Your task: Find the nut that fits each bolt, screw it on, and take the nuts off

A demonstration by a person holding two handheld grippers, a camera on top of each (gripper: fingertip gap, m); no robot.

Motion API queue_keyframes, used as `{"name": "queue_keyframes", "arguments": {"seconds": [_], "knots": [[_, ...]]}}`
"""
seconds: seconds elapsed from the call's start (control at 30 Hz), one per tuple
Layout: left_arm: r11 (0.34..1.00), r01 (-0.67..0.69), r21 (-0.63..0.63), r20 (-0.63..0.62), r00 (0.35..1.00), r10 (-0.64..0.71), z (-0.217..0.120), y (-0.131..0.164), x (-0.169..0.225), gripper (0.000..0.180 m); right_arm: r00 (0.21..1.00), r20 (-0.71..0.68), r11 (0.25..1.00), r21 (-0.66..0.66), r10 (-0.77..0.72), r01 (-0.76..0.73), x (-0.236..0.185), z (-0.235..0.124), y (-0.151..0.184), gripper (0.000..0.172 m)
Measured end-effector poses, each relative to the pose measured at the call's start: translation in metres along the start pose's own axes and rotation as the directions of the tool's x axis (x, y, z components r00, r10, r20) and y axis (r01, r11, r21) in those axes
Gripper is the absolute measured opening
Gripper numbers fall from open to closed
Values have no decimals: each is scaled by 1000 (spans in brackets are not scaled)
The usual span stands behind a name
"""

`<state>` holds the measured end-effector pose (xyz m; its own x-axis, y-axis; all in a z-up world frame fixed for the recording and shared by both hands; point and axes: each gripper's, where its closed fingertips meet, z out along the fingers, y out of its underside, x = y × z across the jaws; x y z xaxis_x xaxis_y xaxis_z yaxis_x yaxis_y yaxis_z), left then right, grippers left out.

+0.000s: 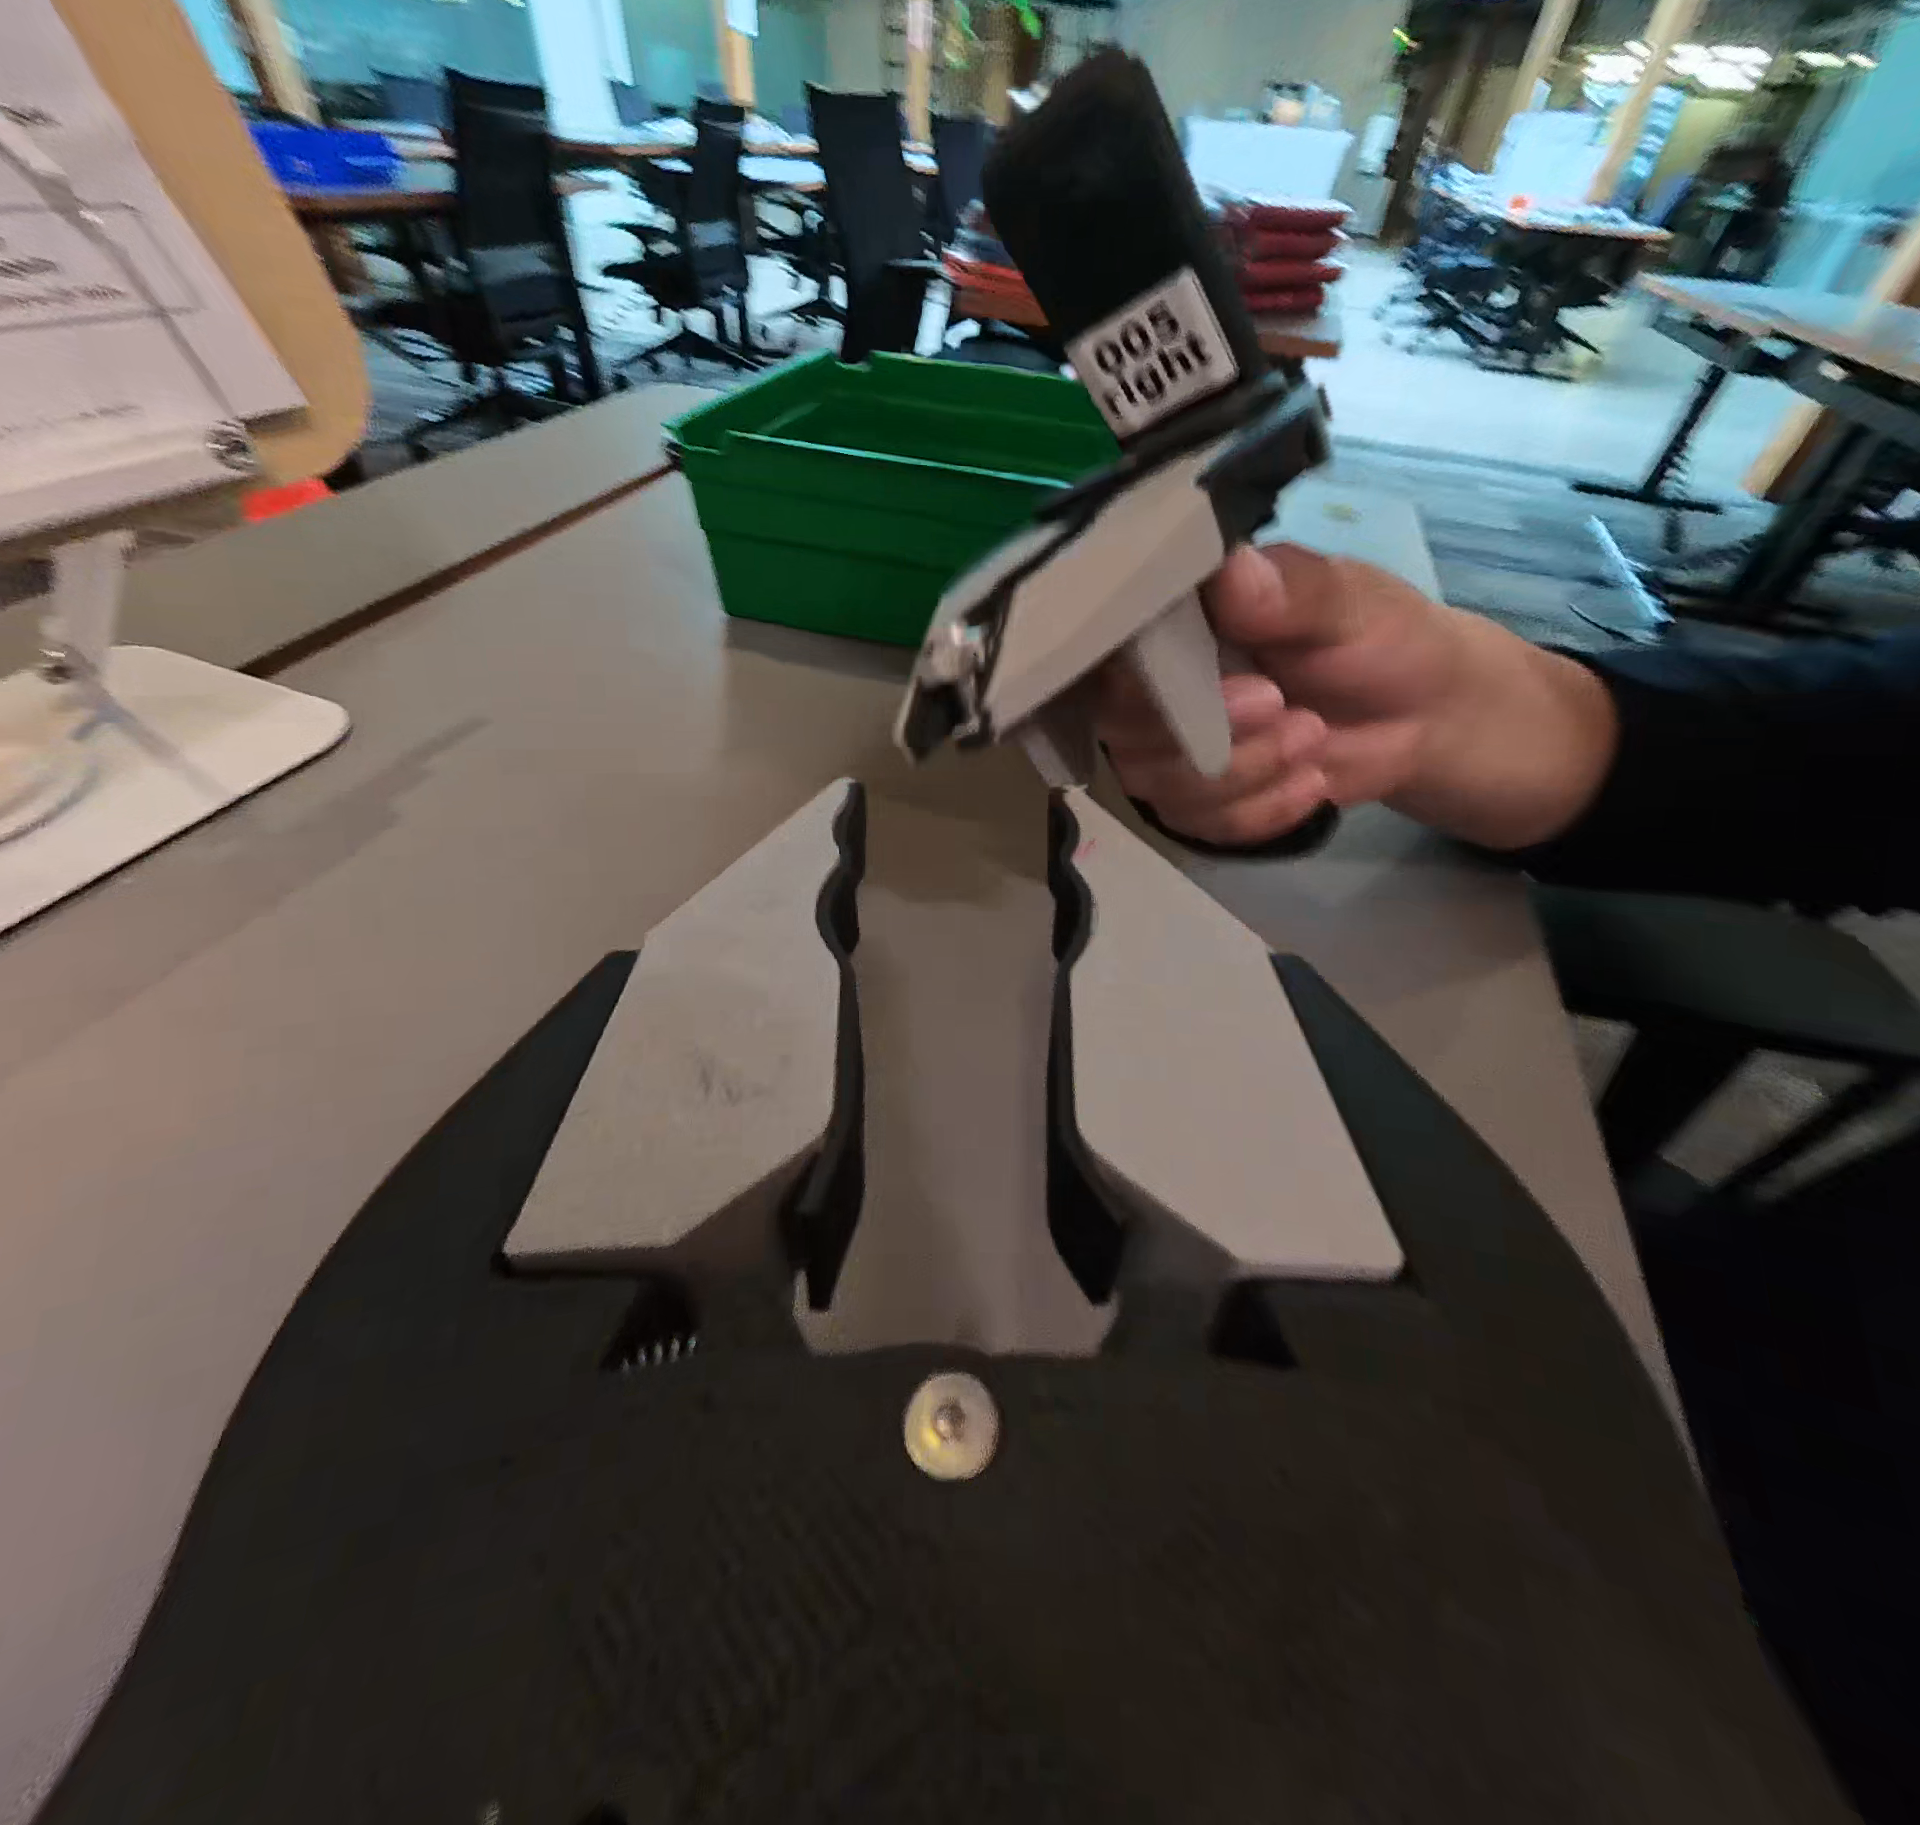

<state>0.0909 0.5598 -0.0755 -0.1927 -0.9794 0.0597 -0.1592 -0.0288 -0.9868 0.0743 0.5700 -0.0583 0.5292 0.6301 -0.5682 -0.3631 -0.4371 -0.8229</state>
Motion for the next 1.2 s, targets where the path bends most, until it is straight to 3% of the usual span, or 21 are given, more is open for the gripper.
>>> {"name": "queue_keyframes", "arguments": {"seconds": [0.2,0.33,0.57,0.7,0.8,0.97,1.2], "knots": [[1000,-6,2,160,987,5,6,12,-14,22,989,-31,981,134,148,-142,17,8,0,11],[1000,-5,1,222,975,5,7,14,-20,17,989,-111,984,161,93,-74,22,10,1,11],[993,109,38,188,975,-115,16,16,-13,22,970,-241,983,172,-29,72,30,9,0,10],[997,81,4,226,971,-79,12,21,-18,5,963,-250,986,107,-99,128,27,10,7,10],[997,77,-9,238,969,-73,11,25,-18,5,948,-282,983,66,-147,172,28,12,10,11],[992,118,32,214,969,-122,10,19,-17,17,942,-308,982,84,-133,167,33,10,9,11],[996,91,3,255,963,-88,10,23,-24,13,939,-329,979,141,-95,149,38,12,10,11]]}}
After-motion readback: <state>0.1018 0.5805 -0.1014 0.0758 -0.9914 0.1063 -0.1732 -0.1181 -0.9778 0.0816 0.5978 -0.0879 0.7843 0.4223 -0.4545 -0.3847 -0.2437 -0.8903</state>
